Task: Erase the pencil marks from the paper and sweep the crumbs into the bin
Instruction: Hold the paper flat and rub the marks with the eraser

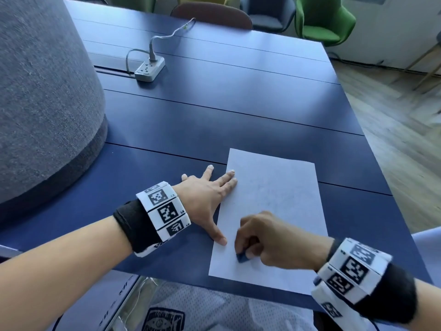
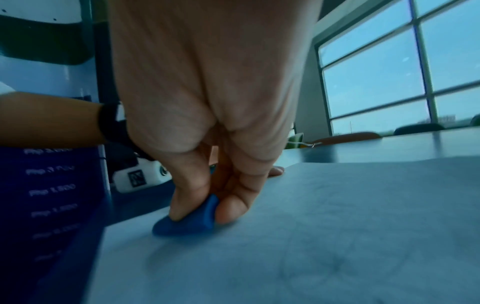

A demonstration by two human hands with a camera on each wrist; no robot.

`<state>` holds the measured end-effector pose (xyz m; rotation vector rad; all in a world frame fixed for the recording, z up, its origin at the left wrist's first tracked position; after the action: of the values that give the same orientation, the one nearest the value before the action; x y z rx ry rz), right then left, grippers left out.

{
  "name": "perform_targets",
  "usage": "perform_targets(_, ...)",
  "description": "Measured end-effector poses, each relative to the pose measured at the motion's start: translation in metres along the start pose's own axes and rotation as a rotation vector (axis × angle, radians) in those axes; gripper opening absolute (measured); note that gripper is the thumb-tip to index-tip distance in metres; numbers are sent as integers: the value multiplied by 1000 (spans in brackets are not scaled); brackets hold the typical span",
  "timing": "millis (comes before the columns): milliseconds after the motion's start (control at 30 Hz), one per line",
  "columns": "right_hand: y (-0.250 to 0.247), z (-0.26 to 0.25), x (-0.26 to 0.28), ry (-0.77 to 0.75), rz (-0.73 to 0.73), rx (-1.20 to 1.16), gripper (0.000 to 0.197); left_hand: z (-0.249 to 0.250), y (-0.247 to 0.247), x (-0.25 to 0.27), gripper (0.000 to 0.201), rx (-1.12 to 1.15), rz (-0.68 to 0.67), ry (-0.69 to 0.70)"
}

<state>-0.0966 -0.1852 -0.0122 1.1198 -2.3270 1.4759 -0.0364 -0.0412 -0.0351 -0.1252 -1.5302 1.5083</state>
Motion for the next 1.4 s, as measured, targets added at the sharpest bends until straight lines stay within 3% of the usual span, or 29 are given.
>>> perform_targets(100, -6, 1, -4, 38, -29, 19, 31, 0, 0, 0, 143, -16, 0, 5)
perform_targets(267, -55, 23, -51, 159, 324, -13, 24, -1, 0, 0, 142, -8, 17, 23)
perform_targets(433, -96, 50, -81, 318, 532, -154, 15, -4, 1, 1, 143, 7, 36, 37)
perform_targets(633, -75, 36, -73, 208, 323, -59, 20, -5, 2, 1, 143, 14, 49, 41)
perform_targets(833, -102, 49, -93, 316, 537, -176, 12, -5, 1, 1, 144, 20, 47, 41)
perform_targets(1000, -77, 33, -82, 223, 291, -69, 17, -5, 2, 1, 143, 16, 50, 44)
perform_targets(1167, -94, 45, -88, 281, 454, -141, 15, -5, 2, 0, 144, 13, 40, 37)
perform_targets(1233, -82, 39, -79, 240, 413, -129, 17, -4, 2, 0, 143, 11, 40, 36)
perform_targets(1333, -55, 20, -61, 138, 237, -59, 19, -5, 2, -1, 143, 16, 48, 38)
perform_targets(1400, -59, 21, -64, 142, 239, -55, 17, -6, 2, 0, 143, 18, 48, 36)
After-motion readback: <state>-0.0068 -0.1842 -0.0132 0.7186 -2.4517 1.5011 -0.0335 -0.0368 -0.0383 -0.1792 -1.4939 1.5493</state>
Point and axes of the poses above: each hand's wrist, its own x-axis away from the middle knuckle, its own y-axis out of the palm, z = x × y, the point moved 4 cm from there along -x, towards the middle knuckle, and after that the axes turned 14 degrees about y, right-handed, at the moved point
